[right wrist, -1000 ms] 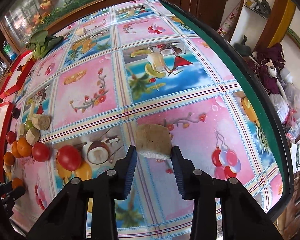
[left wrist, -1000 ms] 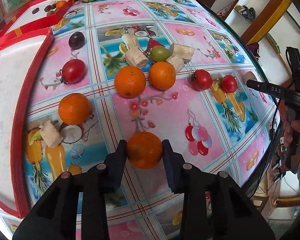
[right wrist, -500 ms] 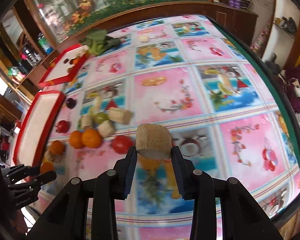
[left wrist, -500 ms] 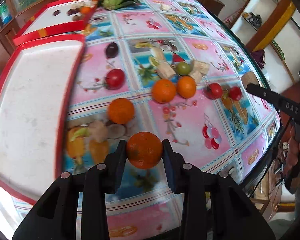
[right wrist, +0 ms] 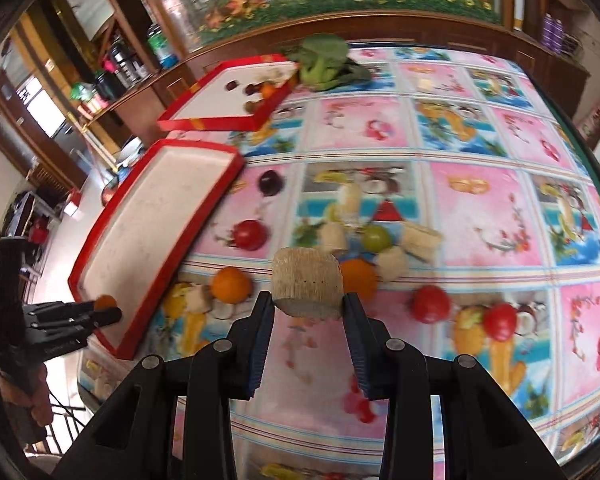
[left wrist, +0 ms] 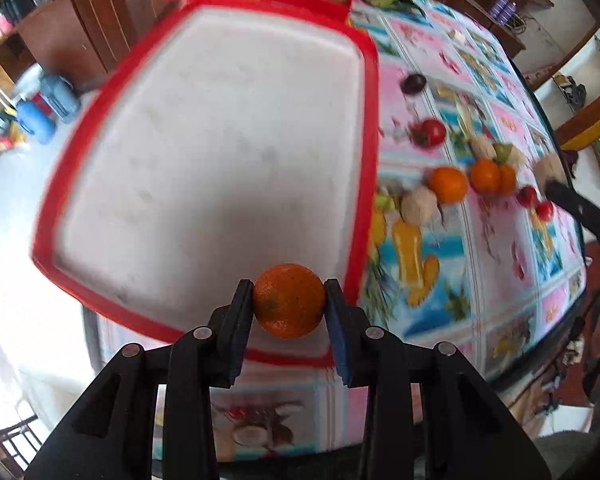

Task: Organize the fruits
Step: 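Carry both items over the large white tray while the right tool releases the beige piece, then lower the orange into the white tray and open the left tool, then grasp another orange with the left tool while the right tool grasps a red tomato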

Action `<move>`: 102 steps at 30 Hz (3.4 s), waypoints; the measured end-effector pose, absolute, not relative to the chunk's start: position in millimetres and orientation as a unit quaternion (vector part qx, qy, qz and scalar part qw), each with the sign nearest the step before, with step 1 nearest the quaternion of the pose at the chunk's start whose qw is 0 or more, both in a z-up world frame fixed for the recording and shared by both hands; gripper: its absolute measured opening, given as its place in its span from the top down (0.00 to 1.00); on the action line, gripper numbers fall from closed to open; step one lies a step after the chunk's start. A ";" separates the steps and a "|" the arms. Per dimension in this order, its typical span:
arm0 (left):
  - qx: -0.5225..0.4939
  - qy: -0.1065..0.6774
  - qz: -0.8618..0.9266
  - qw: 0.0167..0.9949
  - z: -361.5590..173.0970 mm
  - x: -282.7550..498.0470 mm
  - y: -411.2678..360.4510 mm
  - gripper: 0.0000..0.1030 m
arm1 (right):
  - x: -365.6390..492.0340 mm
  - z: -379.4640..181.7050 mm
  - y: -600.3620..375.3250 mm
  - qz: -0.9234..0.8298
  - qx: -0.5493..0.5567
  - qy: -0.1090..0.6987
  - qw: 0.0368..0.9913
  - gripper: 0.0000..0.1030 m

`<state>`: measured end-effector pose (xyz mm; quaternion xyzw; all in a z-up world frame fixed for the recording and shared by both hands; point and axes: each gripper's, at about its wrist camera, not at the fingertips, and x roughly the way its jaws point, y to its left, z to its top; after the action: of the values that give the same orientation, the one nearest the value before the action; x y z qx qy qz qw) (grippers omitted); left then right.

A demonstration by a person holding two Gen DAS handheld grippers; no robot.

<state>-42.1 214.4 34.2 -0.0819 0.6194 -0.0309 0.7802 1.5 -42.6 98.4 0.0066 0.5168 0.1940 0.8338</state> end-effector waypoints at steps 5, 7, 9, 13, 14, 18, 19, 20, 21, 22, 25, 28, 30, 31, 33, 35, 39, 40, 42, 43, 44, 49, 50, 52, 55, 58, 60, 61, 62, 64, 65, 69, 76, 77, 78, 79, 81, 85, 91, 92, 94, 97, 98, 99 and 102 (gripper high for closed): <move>-0.071 0.633 -0.106 0.763 33.7 -55.0 185.8 0.68 | 6.2 100.8 4.8 0.230 -0.017 0.513 0.827 0.65; -0.056 0.623 -0.104 0.773 42.0 -50.5 187.4 0.68 | 10.0 102.9 21.7 0.243 -0.020 0.511 0.824 0.65; -0.070 0.617 -0.093 0.778 46.6 -35.3 199.5 0.68 | 16.0 105.0 36.3 0.253 -0.025 0.509 0.823 0.65; -0.073 0.594 -0.057 0.799 57.2 16.8 233.5 0.68 | 34.9 104.2 67.5 0.271 -0.032 0.509 0.817 0.65; -0.072 0.591 -0.051 0.802 58.2 26.7 239.5 0.68 | 39.6 103.2 74.0 0.274 -0.032 0.510 0.815 0.65; -0.079 0.585 -0.034 0.807 56.5 63.4 260.7 0.68 | 63.7 89.4 99.3 0.277 -0.025 0.531 0.801 0.65; -0.088 0.583 -0.032 0.807 54.7 74.9 266.1 0.68 | 69.7 85.8 104.8 0.276 -0.021 0.535 0.798 0.65; -0.092 0.582 -0.030 0.808 53.0 81.2 269.0 0.68 | 75.0 81.9 110.0 0.275 -0.021 0.537 0.797 0.65; -0.093 0.581 -0.026 0.808 50.4 86.8 269.2 0.68 | 80.2 78.1 114.8 0.271 -0.021 0.539 0.797 0.65; -0.096 0.580 -0.024 0.808 47.2 93.2 269.7 0.68 | 87.0 73.0 119.9 0.265 -0.022 0.543 0.796 0.65; -0.103 0.578 -0.021 0.809 41.9 106.7 274.4 0.68 | 104.0 59.2 128.6 0.249 -0.014 0.556 0.793 0.65; -0.099 0.574 -0.019 0.813 39.4 116.0 279.7 0.68 | 115.6 51.3 134.8 0.237 -0.013 0.562 0.792 0.65; -0.093 0.570 -0.018 0.816 38.5 121.5 284.5 0.68 | 120.1 49.1 138.7 0.233 -0.019 0.562 0.793 0.65; -0.091 0.570 -0.018 0.816 37.7 124.3 286.3 0.68 | 122.9 47.4 140.7 0.230 -0.023 0.562 0.794 0.65; -0.087 0.569 -0.017 0.818 35.2 129.9 289.1 0.68 | 126.6 45.7 143.7 0.226 -0.028 0.562 0.795 0.65; -0.082 0.569 -0.017 0.818 31.9 133.1 289.9 0.68 | 130.7 43.2 146.9 0.225 -0.032 0.561 0.796 0.66; -0.073 0.563 -0.021 0.823 31.8 137.0 289.6 0.68 | 135.2 44.9 154.4 0.225 -0.052 0.550 0.803 0.66; -0.072 0.562 -0.022 0.824 31.8 138.1 289.9 0.68 | 136.2 44.7 155.7 0.224 -0.055 0.549 0.803 0.66; -0.074 0.560 -0.022 0.825 31.6 139.2 291.0 0.68 | 138.2 44.1 156.9 0.225 -0.056 0.548 0.804 0.66; -0.075 0.559 -0.021 0.825 31.4 139.3 291.0 0.68 | 138.9 43.6 156.1 0.225 -0.054 0.548 0.804 0.66; -0.074 0.558 -0.021 0.826 31.3 139.4 290.6 0.67 | 140.1 42.9 156.2 0.226 -0.052 0.548 0.804 0.66; -0.059 0.558 -0.016 0.828 31.0 140.3 285.0 0.67 | 141.2 42.8 155.3 0.227 -0.049 0.549 0.803 0.66; -0.058 0.558 -0.015 0.828 31.1 140.0 284.8 0.67 | 140.3 44.0 154.6 0.230 -0.045 0.548 0.803 0.64; -0.061 0.560 -0.015 0.826 31.2 139.5 285.3 0.62 | 136.6 48.9 152.2 0.232 -0.038 0.542 0.807 0.64; -0.068 0.562 -0.011 0.825 32.4 137.4 286.7 0.45 | 131.3 56.3 149.3 0.235 -0.035 0.536 0.810 0.64; -0.072 0.555 -0.008 0.829 38.6 130.8 287.7 0.43 | 123.0 65.8 142.3 0.233 -0.037 0.529 0.816 0.64; -0.073 0.555 -0.005 0.829 42.0 124.8 288.2 0.33 | 117.2 71.6 135.5 0.230 -0.034 0.525 0.819 0.63; -0.077 0.553 -0.005 0.830 44.0 121.1 288.3 0.30 | 113.7 74.7 131.3 0.229 -0.031 0.523 0.820 0.62; -0.080 0.552 -0.005 0.830 45.9 117.9 288.0 0.30 | 109.5 78.0 126.7 0.227 -0.028 0.521 0.822 0.58; -0.078 0.555 -0.004 0.828 48.6 110.6 285.4 0.29 | 102.4 83.0 119.0 0.222 -0.025 0.518 0.826 0.53; -0.076 0.556 -0.005 0.828 49.9 106.4 283.2 0.29 | 98.2 85.4 114.7 0.220 -0.022 0.517 0.827 0.52; -0.055 0.556 -0.012 0.830 56.5 89.3 270.7 0.29 | 81.8 92.0 99.9 0.214 -0.010 0.516 0.829 0.51; -0.035 0.549 -0.030 0.835 70.7 62.6 248.7 0.29 | 48.5 98.2 82.2 0.208 -0.012 0.510 0.835 0.44; -0.035 0.549 -0.032 0.835 71.9 60.0 247.2 0.29 | 44.2 98.3 79.9 0.207 -0.013 0.510 0.835 0.43; -0.035 0.549 -0.035 0.834 72.8 57.1 245.0 0.29 | 40.4 97.9 77.7 0.207 -0.012 0.511 0.834 0.42; -0.034 0.549 -0.037 0.834 73.6 53.6 242.5 0.29 | 36.5 98.0 75.9 0.207 -0.011 0.511 0.834 0.42; -0.033 0.549 -0.040 0.834 75.2 48.1 237.9 0.29 | 29.0 98.4 70.2 0.204 -0.011 0.512 0.835 0.41; -0.031 0.548 -0.049 0.834 78.4 38.5 228.4 0.29 | 15.2 100.4 56.0 0.194 -0.003 0.511 0.838 0.38; -0.025 0.547 -0.066 0.834 82.8 26.2 213.8 0.29 | -3.0 104.7 20.8 0.167 0.015 0.508 0.845 0.36; -0.024 0.548 -0.070 0.833 82.9 23.7 211.1 0.29 | -6.1 104.9 14.3 0.161 0.020 0.509 0.846 0.36; -0.025 0.549 -0.076 0.832 82.4 18.5 206.8 0.29 | -13.4 102.8 -1.9 0.145 0.034 0.512 0.846 0.36; -0.026 0.554 -0.088 0.827 79.3 10.0 198.6 0.29 | -23.5 96.7 -23.9 0.121 0.051 0.521 0.844 0.35; -0.026 0.557 -0.093 0.825 77.8 7.3 194.7 0.29 | -26.4 94.3 -30.6 0.113 0.055 0.524 0.842 0.35; -0.024 0.559 -0.099 0.823 76.3 4.5 190.1 0.29 | -28.5 92.4 -35.8 0.107 0.058 0.527 0.841 0.35; -0.015 0.563 -0.117 0.818 73.2 -1.7 174.5 0.29 | -36.3 85.9 -52.6 0.088 0.068 0.535 0.837 0.35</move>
<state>-1.7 174.5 73.2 -0.0153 0.5629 -0.1175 0.8180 -36.3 -52.6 85.9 0.0682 0.5355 0.0884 0.8371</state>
